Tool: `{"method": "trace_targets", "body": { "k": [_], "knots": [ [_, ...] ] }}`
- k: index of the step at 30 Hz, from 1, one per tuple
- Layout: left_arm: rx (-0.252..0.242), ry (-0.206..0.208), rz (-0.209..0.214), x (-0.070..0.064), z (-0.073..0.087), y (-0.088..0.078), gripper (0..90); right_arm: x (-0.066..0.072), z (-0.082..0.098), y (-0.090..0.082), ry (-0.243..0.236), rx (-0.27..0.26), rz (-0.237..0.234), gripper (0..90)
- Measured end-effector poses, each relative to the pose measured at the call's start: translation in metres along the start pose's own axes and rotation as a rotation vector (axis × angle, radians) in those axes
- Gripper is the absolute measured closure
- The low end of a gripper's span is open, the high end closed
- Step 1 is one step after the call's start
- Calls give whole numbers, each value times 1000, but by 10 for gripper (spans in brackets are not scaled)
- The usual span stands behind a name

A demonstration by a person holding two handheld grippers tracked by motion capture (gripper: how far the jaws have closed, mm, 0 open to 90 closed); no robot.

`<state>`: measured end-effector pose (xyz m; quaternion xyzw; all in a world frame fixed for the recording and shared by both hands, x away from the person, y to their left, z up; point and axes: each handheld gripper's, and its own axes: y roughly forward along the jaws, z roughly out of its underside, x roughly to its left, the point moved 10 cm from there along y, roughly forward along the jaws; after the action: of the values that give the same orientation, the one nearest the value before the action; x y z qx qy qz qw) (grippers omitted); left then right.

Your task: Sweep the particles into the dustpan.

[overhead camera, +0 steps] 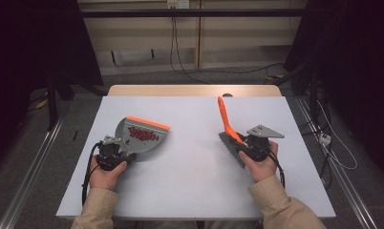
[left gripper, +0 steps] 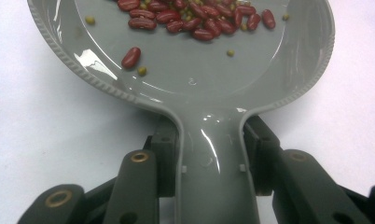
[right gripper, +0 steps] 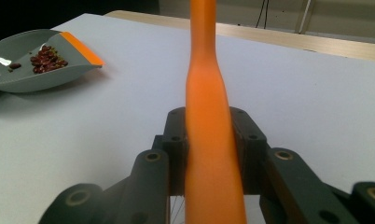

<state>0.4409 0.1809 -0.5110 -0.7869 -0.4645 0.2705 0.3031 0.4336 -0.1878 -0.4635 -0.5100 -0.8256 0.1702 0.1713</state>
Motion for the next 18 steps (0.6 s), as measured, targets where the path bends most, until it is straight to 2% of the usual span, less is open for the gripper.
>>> {"method": "trace_targets", "body": {
  "k": [9,18],
  "knots": [
    [11,-23,-9,2,-1,5,634,-6,0,0,11,-7,11,712],
    [18,-40,-33,4,-3,10,633,-8,2,7,20,-4,11,711]
  ]
}}
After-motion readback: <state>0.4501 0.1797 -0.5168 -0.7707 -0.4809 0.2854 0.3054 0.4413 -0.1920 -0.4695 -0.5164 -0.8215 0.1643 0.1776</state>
